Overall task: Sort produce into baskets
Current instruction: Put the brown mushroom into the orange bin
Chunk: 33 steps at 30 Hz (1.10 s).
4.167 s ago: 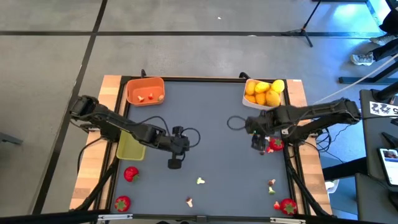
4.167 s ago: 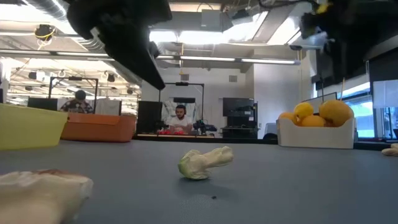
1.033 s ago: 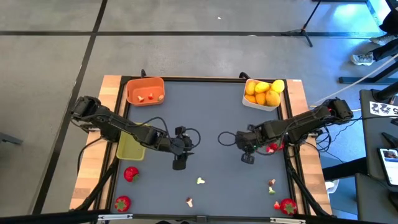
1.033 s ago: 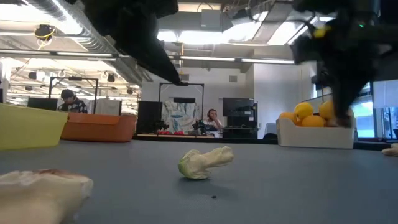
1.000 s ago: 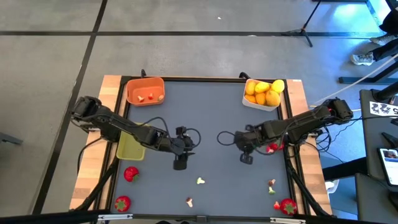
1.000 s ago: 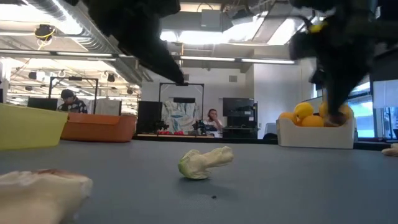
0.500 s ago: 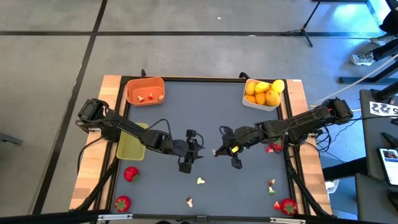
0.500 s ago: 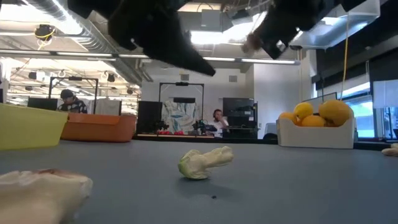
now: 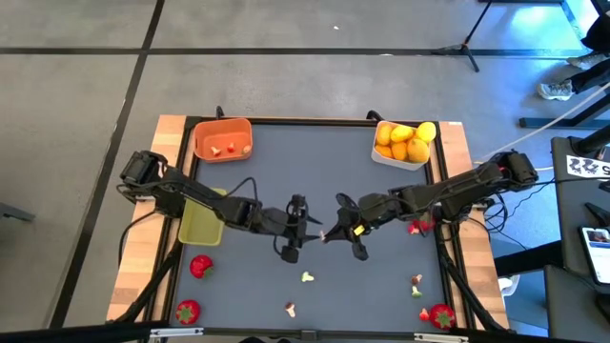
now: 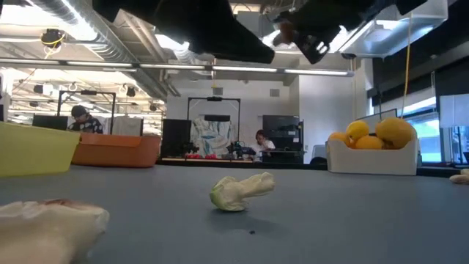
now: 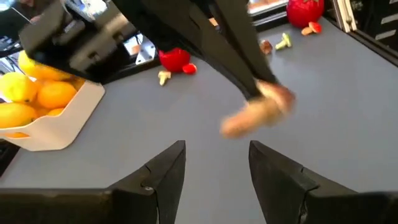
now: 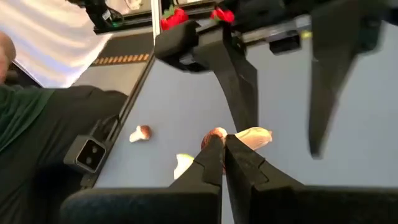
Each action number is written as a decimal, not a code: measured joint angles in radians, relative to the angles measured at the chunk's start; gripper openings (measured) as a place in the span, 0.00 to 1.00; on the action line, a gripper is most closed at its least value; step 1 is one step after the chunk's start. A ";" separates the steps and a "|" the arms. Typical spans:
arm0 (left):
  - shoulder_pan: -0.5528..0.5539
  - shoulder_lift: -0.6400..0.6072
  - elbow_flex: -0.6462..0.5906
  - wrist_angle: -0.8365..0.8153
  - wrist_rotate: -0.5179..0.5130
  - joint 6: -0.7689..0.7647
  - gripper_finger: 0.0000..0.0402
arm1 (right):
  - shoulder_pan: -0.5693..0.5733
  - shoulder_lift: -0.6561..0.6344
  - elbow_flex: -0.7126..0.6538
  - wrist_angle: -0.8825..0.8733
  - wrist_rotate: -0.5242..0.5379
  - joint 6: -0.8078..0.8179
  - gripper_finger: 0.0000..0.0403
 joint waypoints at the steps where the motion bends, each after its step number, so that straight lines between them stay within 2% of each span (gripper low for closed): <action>1: 0.001 0.000 0.000 0.001 0.009 0.000 0.43 | 0.000 0.007 0.000 0.005 0.000 0.000 0.01; 8: -0.003 0.000 0.000 -0.002 0.087 0.032 0.37 | 0.000 0.051 -0.001 0.062 -0.003 -0.001 0.01; 17: -0.003 0.001 0.000 -0.002 0.117 0.078 0.20 | 0.001 0.052 -0.001 0.059 -0.001 0.000 0.01; 29: -0.002 0.001 -0.001 -0.007 0.164 0.098 0.03 | 0.002 0.058 -0.001 0.058 -0.007 0.026 0.01; 33: -0.002 0.001 -0.001 -0.007 0.166 0.097 0.02 | 0.001 0.058 -0.001 0.060 -0.006 0.048 0.06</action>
